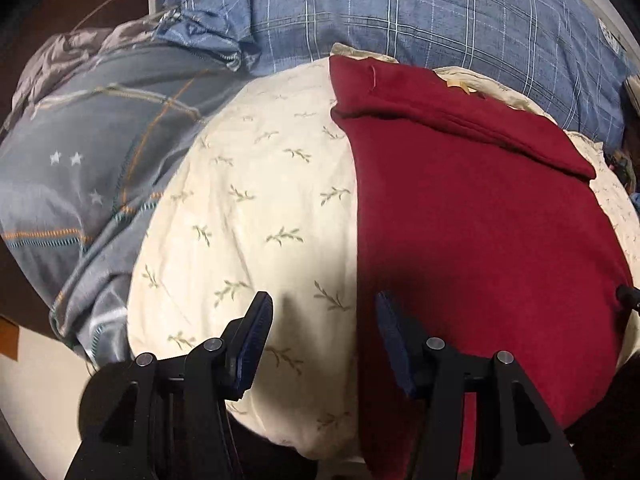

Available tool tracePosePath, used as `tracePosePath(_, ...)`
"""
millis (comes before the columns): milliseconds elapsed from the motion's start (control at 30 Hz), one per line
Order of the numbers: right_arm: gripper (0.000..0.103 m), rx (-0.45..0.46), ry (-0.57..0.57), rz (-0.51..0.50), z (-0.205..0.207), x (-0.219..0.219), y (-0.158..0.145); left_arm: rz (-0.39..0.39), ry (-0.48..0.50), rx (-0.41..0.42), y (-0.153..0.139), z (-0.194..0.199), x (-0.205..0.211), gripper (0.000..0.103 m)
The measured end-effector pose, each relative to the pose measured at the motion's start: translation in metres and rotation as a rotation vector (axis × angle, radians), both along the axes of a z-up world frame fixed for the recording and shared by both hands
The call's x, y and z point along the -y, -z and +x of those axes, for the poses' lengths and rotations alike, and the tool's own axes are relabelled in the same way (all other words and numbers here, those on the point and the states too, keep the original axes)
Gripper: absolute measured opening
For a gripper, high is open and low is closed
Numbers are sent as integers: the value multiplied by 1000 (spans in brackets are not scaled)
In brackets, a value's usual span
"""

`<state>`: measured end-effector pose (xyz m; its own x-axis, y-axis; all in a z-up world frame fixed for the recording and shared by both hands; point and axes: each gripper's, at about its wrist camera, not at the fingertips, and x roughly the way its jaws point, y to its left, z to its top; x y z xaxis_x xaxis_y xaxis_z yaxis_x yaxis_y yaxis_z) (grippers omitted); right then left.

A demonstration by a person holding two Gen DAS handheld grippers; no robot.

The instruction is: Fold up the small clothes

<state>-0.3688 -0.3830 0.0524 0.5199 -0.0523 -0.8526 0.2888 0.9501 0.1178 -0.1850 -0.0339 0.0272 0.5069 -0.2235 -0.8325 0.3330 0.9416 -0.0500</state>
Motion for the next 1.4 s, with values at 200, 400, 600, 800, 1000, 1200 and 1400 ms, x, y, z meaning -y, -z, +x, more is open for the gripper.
tracePosePath(200,50,-3,-6,65,-25,-2,-1,-8,9,-13,2,-5,-4,53)
tracePosePath(400,63,-51,5,173,-51,4,10,-86,66,-74,1,-25,-22,53)
tracePosePath(600,64,-72,-13,251,-60,1,24,-37,89,-142,20,-42,-28,53)
tracePosePath(800,64,-70,-69,284,-57,-8,25,-88,114,-209,33,-51,-23,53)
tracePosePath(1000,60,-79,-66,300,-53,-7,32,-86,112,-180,36,-54,-19,53)
tracePosePath(1200,11,-55,-30,277,-62,-3,26,-89,131,-177,33,-58,-21,5)
tracePosePath(1400,8,-4,-119,333,-70,-12,3,-193,149,-203,15,-59,-46,5)
